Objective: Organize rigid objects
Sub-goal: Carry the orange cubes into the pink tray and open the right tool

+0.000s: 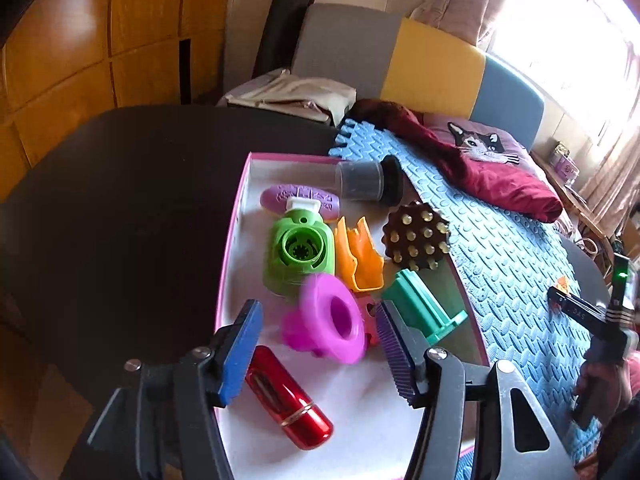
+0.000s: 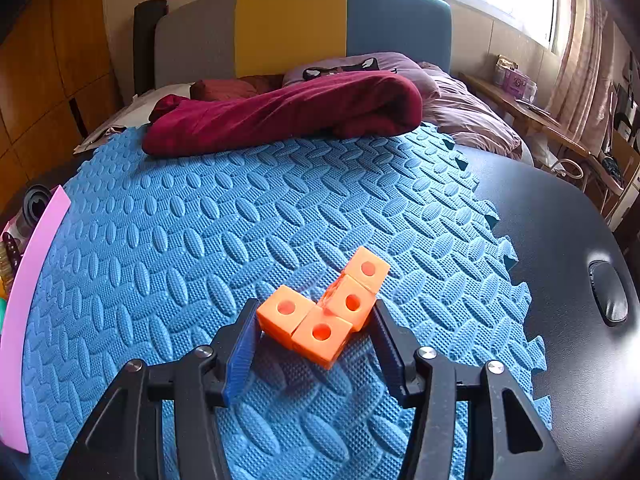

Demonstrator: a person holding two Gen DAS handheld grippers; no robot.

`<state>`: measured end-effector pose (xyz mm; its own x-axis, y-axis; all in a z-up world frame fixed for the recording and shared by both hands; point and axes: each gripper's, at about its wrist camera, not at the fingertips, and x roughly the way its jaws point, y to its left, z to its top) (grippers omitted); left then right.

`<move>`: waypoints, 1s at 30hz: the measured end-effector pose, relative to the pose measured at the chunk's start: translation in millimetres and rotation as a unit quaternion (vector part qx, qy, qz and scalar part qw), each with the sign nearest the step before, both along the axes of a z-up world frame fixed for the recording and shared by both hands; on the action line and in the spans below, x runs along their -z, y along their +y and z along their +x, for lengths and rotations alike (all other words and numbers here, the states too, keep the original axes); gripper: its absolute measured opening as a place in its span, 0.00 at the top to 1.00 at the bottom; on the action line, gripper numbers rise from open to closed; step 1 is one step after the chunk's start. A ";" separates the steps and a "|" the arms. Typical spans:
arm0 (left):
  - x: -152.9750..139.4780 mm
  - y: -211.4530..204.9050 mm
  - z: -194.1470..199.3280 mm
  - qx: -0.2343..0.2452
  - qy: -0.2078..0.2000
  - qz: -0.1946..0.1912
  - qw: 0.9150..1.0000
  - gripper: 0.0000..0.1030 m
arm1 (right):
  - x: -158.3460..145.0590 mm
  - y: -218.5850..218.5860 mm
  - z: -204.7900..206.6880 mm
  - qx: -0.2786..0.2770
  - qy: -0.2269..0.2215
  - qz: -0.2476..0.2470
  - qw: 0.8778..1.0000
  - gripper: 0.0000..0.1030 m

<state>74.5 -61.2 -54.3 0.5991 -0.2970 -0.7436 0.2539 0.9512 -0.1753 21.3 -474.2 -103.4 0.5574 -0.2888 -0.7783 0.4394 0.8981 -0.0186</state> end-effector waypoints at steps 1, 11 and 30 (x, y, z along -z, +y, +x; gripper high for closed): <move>-2.5 1.1 -1.3 0.000 -0.004 0.001 1.000 0.42 | 0.1 0.3 0.2 0.000 0.001 -0.002 1.000 0.47; -22.9 19.7 -16.4 -0.044 -0.045 0.034 0.997 0.35 | -3.3 6.9 -0.6 -0.004 0.007 -0.010 1.000 0.48; -37.2 32.7 -29.7 -0.083 -0.085 0.060 0.991 0.22 | -71.3 219.9 -3.3 -0.291 -0.077 0.062 0.952 0.47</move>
